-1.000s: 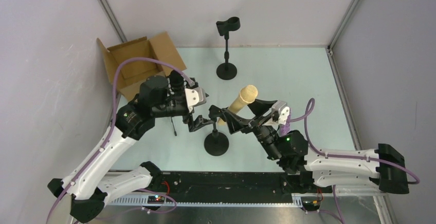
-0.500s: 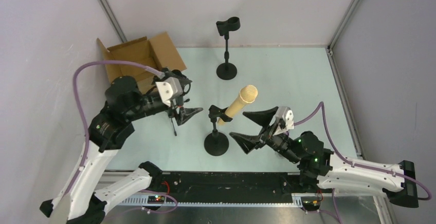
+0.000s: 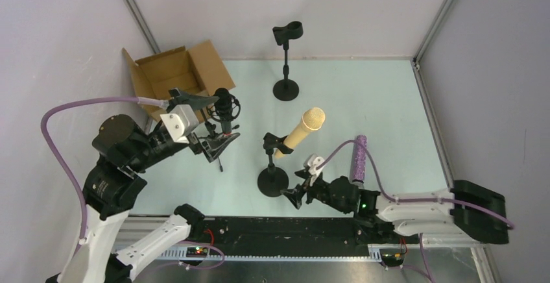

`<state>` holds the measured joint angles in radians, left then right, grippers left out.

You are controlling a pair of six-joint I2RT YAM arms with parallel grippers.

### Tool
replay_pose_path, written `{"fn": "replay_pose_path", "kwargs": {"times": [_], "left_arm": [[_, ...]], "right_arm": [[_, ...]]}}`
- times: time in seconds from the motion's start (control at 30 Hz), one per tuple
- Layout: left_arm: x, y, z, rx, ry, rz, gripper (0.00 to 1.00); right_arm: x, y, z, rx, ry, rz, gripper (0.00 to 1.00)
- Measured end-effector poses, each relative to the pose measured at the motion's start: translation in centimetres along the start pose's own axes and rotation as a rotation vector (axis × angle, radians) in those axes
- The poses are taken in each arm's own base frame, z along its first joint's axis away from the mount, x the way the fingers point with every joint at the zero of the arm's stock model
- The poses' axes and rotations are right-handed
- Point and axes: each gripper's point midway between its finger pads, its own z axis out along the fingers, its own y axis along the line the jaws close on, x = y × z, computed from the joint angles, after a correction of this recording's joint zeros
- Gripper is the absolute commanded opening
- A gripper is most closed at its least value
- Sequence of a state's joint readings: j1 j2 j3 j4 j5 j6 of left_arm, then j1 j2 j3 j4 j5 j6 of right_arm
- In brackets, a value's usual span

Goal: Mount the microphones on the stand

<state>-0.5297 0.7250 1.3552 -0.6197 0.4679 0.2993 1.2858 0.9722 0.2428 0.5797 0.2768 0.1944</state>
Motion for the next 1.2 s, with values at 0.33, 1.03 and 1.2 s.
{"fn": "replay_pose_path", "kwargs": {"times": [0.33,1.03,1.2], "left_arm": [[0.4,0.6,-0.1,-0.041,0.019,-0.016,1.0],[0.9,1.0,-0.2,-0.068,0.031,-0.016,1.0],[0.9,1.1,-0.3,-0.074,0.032,-0.015,1.0]], "right_arm": [[1.1,-1.6,4.7,0.058,-0.043,-0.031,0.72],[-2.3,-0.6,7.3,0.026,-0.19,-0.04,0.27],[-2.3,-0.6,7.5,0.029,-0.206,-0.06,0.09]]}}
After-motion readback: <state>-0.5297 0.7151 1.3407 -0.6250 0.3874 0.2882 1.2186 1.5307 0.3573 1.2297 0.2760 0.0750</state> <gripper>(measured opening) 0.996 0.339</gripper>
